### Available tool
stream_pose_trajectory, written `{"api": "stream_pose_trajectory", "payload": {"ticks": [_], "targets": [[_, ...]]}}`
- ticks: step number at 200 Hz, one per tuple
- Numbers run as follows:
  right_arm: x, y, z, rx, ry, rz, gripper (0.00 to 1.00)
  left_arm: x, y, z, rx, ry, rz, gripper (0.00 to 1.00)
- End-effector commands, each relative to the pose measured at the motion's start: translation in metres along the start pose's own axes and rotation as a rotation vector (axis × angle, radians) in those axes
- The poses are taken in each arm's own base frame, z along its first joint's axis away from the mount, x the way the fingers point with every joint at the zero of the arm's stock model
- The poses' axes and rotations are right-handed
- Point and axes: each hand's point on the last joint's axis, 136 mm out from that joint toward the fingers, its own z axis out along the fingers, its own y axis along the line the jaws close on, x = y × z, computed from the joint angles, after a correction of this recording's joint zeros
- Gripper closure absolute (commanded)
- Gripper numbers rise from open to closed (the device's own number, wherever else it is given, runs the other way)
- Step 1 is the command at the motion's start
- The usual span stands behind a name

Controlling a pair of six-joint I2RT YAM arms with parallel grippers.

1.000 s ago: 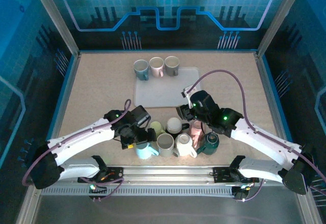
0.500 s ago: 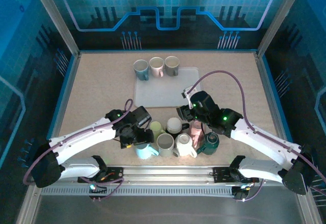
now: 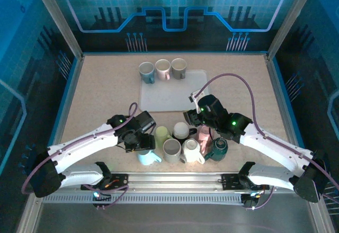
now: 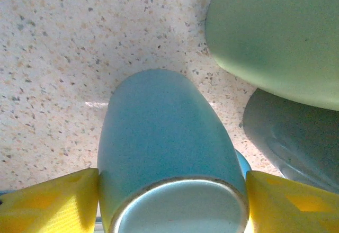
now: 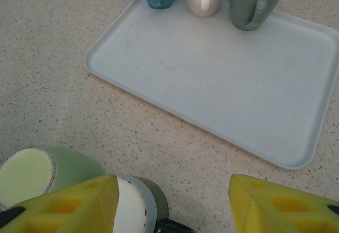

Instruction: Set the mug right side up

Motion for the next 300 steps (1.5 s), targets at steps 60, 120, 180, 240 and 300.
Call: {"api": "stream_pose_trajectory", "payload": {"ticks": [60,120,180,240,300], "targets": [[-0.002,0.002,0.004,-0.014,-0.003,0.032,0.42,-0.019,0.019,-0.01,-0.12,-0.076,0.1,0.29],[-0.007,0.005,0.002,-0.029,-0.012,0.044,0.42,-0.014,0.007,-0.02,-0.025,-0.049,-0.022,0.1],[-0.006,0.007,0.003,-0.038,-0.01,0.053,0.42,-0.005,0.016,-0.028,-0.013,-0.021,-0.273,0.01],[-0.004,0.002,0.001,-0.021,-0.007,0.043,0.41,0.001,0.019,-0.002,-0.039,0.081,-0.342,0.03],[0.0,0.001,0.005,-0.01,0.004,0.037,0.41,0.007,0.02,0.019,-0.042,0.155,-0.373,0.1]]}}
